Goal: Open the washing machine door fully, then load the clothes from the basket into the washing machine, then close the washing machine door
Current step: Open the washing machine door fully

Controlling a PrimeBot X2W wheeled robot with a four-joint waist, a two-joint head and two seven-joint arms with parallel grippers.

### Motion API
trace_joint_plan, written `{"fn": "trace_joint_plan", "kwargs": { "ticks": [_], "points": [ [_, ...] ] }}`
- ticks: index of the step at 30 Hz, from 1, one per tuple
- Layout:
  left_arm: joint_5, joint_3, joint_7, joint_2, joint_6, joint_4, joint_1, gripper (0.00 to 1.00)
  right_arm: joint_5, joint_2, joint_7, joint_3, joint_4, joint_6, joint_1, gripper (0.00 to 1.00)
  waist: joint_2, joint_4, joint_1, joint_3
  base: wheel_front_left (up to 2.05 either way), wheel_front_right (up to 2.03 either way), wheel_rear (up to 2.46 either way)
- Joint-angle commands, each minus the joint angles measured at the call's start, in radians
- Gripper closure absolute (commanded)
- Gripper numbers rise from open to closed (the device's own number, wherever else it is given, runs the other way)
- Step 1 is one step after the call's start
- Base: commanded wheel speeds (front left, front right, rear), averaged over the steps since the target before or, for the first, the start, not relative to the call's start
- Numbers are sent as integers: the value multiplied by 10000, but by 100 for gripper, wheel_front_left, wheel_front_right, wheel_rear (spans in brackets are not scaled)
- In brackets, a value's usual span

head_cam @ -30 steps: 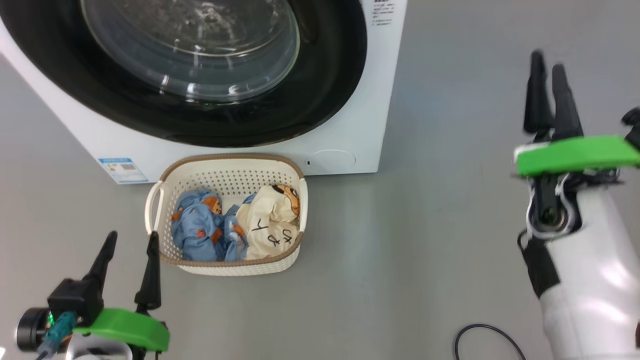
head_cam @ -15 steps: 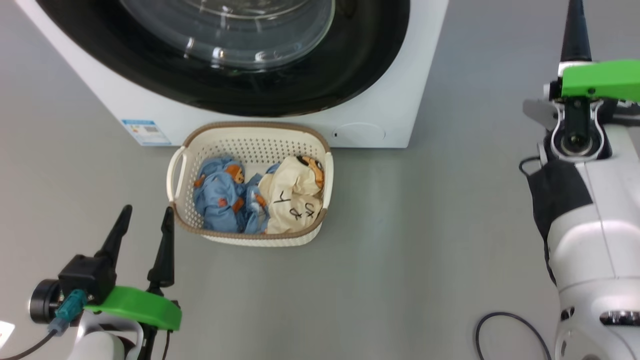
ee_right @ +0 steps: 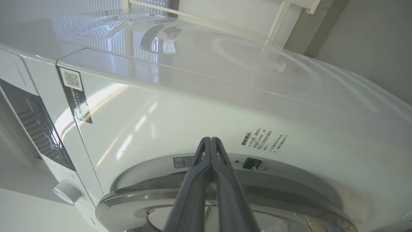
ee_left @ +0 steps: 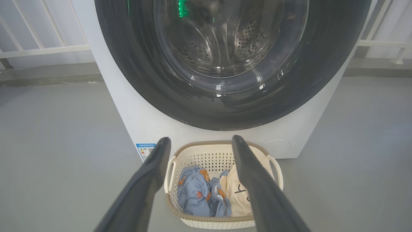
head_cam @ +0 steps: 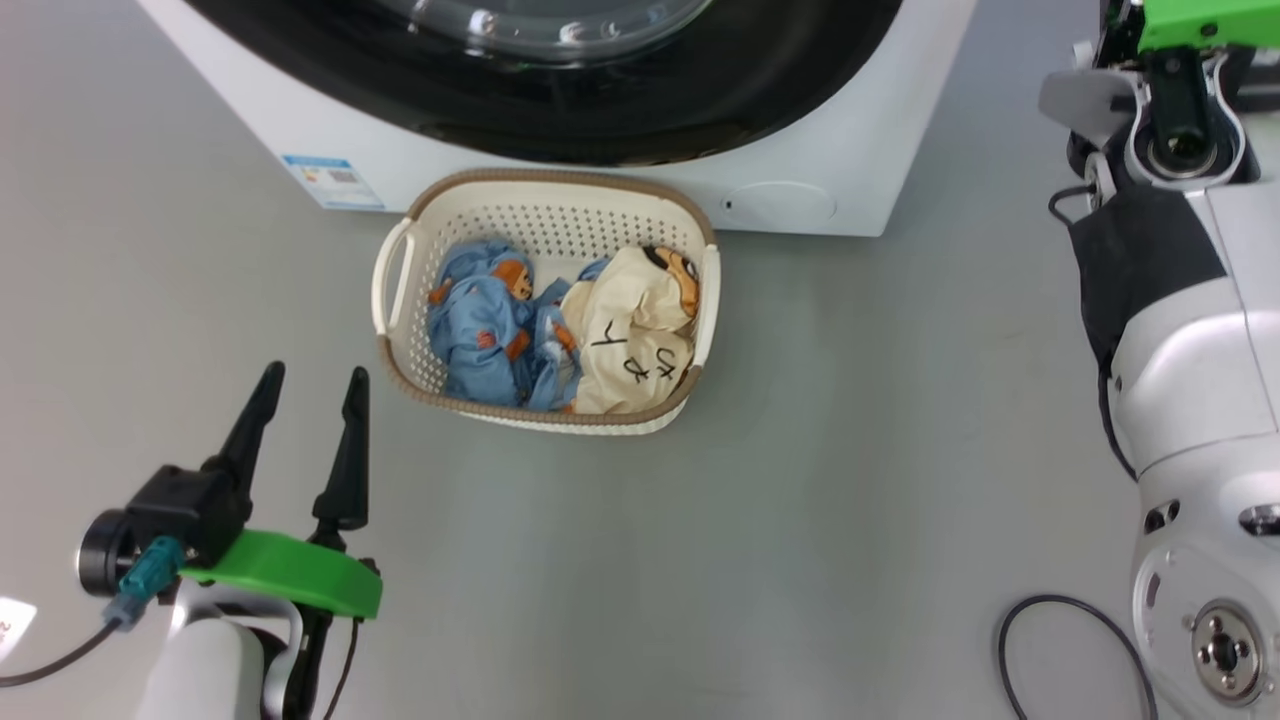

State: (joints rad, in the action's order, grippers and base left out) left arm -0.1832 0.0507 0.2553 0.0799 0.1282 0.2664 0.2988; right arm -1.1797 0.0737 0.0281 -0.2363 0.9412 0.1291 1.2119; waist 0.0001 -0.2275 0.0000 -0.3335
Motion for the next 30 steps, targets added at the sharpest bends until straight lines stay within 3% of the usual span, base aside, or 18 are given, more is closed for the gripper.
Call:
{"fn": "trace_joint_plan", "kwargs": {
  "ticks": [1,17,30],
  "points": [
    [-59,-297,65,263,25,-191,281,0,123,-156,-142,203,-114,16,466,100,-1,-214,0,-229,0,0,0],
    [-313,50,65,154,25,-175,647,0,561,88,-856,22,1452,16,1869,100,-1,-650,0,-1100,0,0,0],
    [-517,146,65,50,25,-45,872,0,811,205,-1163,-37,1959,16,2733,100,-1,-851,0,-1694,0,0,0]
  ]
}}
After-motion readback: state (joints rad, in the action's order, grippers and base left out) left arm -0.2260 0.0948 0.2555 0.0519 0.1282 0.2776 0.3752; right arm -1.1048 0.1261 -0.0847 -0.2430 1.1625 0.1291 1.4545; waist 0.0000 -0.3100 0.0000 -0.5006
